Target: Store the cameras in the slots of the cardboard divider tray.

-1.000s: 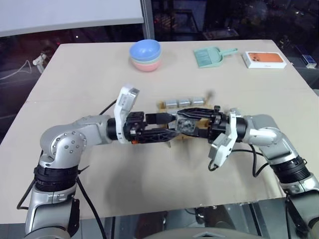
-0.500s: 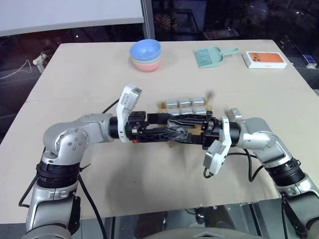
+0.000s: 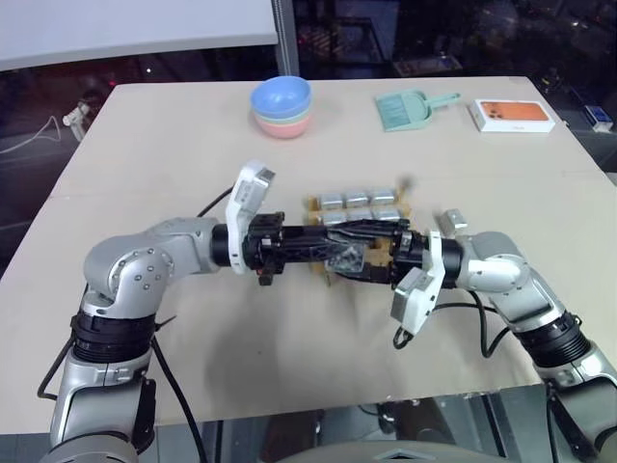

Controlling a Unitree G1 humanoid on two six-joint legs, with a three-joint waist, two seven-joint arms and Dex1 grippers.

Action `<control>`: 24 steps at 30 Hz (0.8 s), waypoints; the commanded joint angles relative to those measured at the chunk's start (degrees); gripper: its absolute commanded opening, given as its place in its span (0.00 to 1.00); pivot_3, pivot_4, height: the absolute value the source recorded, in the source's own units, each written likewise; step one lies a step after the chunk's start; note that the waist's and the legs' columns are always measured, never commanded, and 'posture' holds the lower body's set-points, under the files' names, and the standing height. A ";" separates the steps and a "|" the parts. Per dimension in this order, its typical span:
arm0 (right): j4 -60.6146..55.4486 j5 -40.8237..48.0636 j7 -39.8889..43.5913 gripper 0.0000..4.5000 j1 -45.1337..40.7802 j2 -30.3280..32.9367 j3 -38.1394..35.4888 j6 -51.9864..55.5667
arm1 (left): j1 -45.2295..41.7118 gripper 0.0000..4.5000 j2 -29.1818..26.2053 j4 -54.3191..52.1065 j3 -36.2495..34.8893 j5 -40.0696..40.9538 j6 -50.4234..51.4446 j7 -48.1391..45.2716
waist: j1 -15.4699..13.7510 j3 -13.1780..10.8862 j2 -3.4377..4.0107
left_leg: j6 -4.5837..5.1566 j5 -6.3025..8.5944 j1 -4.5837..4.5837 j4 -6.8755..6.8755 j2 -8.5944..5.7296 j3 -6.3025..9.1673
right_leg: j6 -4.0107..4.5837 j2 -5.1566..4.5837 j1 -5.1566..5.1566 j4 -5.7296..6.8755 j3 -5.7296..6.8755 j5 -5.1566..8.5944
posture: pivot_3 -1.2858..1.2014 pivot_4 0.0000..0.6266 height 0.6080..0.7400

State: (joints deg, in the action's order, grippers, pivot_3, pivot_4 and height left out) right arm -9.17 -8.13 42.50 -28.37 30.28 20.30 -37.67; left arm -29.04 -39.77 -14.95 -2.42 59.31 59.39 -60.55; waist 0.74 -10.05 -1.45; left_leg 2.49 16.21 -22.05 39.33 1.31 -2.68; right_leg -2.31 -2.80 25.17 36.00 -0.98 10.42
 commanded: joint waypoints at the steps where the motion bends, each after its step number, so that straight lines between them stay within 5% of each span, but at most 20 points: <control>1: -3.09 2.21 -0.41 0.99 1.15 0.40 -2.11 3.39 | -0.50 0.20 -0.19 0.01 -0.26 -0.66 -1.36 -1.35 | -0.02 0.00 0.00 | 0.01 0.00 0.00 0.00 0.00 -0.01 | 0.00 0.00 0.00 0.00 0.00 0.00 | 0.52 0.24 1.00; 7: -10.75 14.39 -0.01 0.99 11.75 4.31 -9.91 22.01 | 0.15 0.20 2.87 -0.69 1.23 -7.11 -8.50 1.02 | -0.52 0.00 0.00 | 0.02 0.01 -0.06 0.00 -0.02 0.03 | 0.00 -0.03 -0.01 -0.05 0.04 0.00 | 0.52 0.24 1.00; 13: -18.67 43.78 3.21 0.99 30.98 11.40 -23.84 49.36 | -0.47 0.20 8.26 2.19 5.22 -17.81 -19.21 3.62 | -1.48 0.01 0.00 | 0.14 0.08 -0.06 0.00 -0.03 -0.02 | 0.00 -0.03 -0.04 -0.12 0.03 0.00 | 0.52 0.24 1.00; 17: -21.57 54.67 4.58 0.99 43.18 12.27 -33.31 55.58 | 0.27 0.20 11.67 5.27 8.34 -23.92 -27.76 2.25 | -1.56 0.02 0.02 | 0.16 0.09 -0.05 0.00 -0.03 -0.07 | 0.00 0.00 -0.07 -0.12 0.05 0.01 | 0.52 0.24 1.00; 24: -24.15 56.49 9.03 0.99 56.44 9.28 -42.04 53.82 | -0.26 0.20 19.35 20.29 9.72 -34.58 -48.35 2.24 | -1.49 0.06 0.02 | 0.16 0.10 0.21 0.01 0.02 -0.03 | -0.25 0.06 -0.30 -0.12 0.02 0.15 | 0.52 0.24 1.00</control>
State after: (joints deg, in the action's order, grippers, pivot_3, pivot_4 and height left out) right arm -30.88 46.85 50.70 27.80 39.84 -18.82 17.29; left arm -28.00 -21.19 2.16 7.64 27.42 16.85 -58.81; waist -0.75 -9.99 -1.43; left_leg 2.66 16.31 -21.81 39.36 1.31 -2.71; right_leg -2.56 -2.75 24.82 35.87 -0.94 10.57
